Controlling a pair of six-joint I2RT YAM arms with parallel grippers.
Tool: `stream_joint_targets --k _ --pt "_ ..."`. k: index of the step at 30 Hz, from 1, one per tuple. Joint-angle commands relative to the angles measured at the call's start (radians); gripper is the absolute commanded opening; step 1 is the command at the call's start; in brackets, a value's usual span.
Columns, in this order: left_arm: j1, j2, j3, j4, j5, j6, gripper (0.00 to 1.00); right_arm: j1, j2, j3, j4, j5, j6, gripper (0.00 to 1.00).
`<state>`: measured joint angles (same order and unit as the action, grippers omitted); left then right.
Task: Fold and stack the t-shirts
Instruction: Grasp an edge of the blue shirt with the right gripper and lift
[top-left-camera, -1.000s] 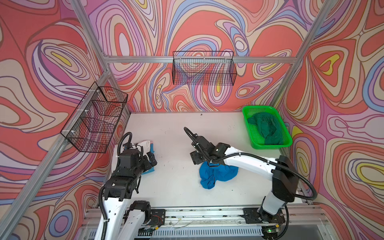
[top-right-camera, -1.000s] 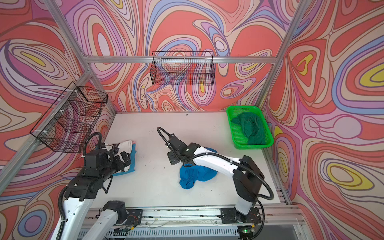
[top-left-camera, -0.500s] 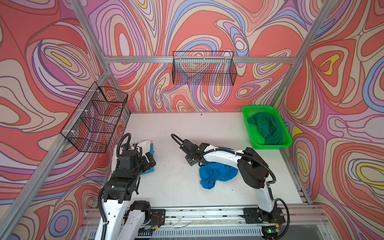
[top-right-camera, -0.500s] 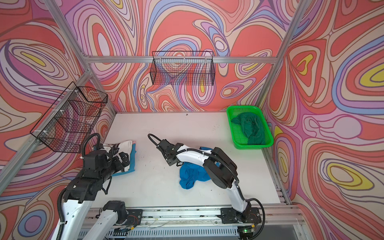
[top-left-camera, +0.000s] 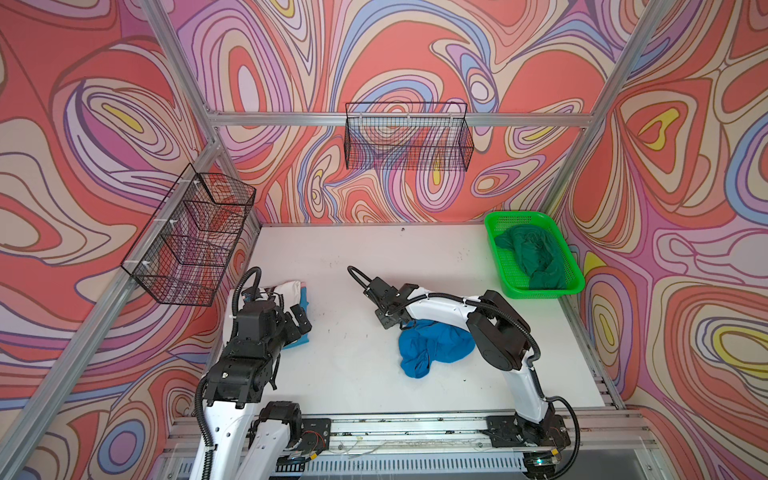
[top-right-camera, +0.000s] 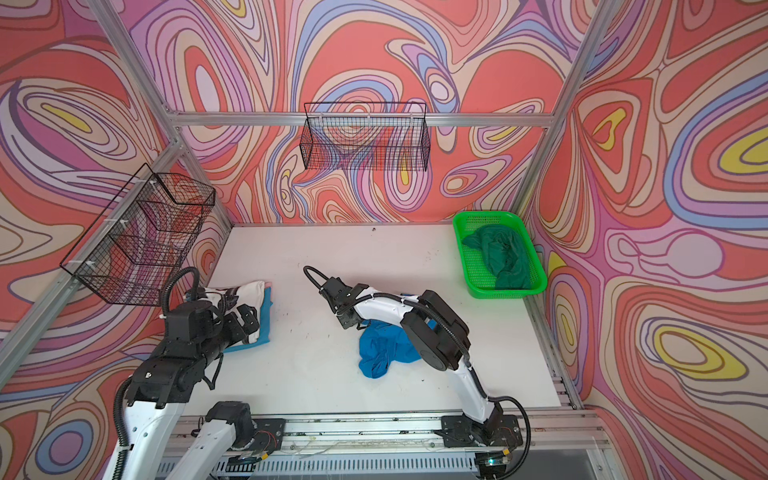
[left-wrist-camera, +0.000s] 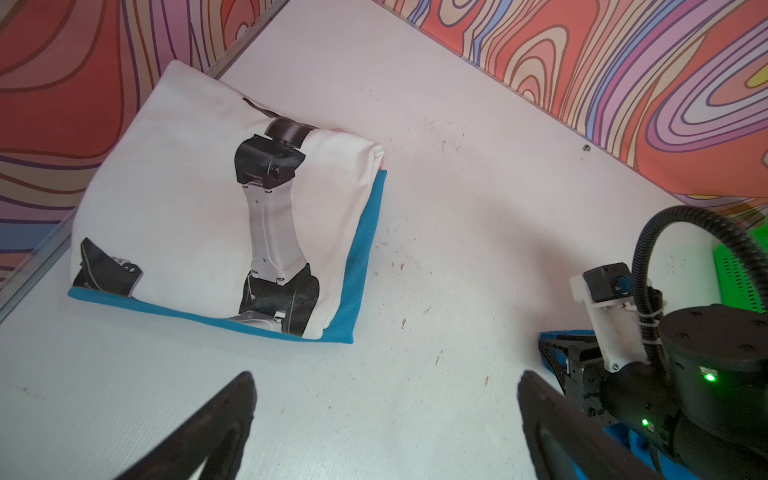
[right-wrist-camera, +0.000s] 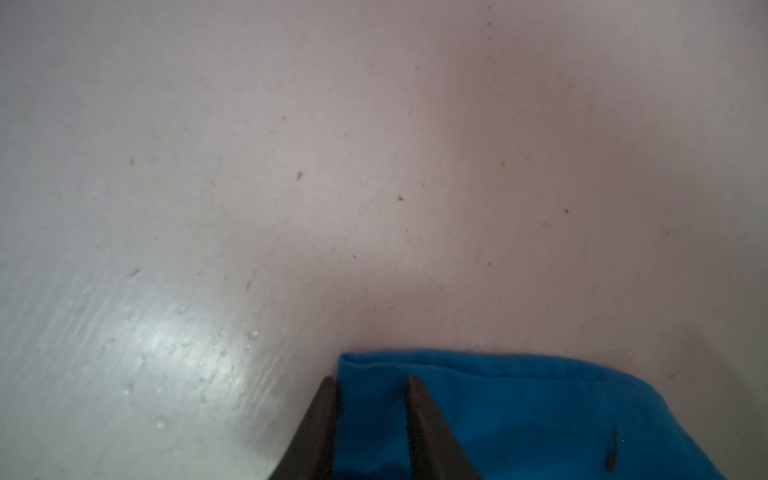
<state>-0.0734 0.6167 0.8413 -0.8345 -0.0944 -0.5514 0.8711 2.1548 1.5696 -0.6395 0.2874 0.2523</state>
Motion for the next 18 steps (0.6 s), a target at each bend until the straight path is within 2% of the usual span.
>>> stream_joint_targets --k 1,8,11,14,18 --pt "-0.005 -0.005 0.008 -0.019 -0.008 -0.005 1.0 -0.015 0.031 -0.031 -0.002 -0.027 0.007 0.23" --pt "-0.004 -0.002 0.008 -0.018 -0.008 -0.005 1.0 -0.02 0.03 -0.043 0.003 -0.053 0.008 0.1" --pt "-0.004 -0.001 0.008 -0.018 -0.01 -0.005 1.0 -0.019 0.022 -0.024 -0.014 -0.065 0.011 0.0" --pt "-0.003 0.003 0.007 -0.018 -0.008 -0.003 1.0 -0.018 -0.036 0.023 -0.04 -0.103 0.007 0.0" --pt "-0.004 0.01 0.007 -0.018 -0.007 -0.002 1.0 -0.018 -0.185 0.108 -0.067 -0.189 -0.008 0.0"
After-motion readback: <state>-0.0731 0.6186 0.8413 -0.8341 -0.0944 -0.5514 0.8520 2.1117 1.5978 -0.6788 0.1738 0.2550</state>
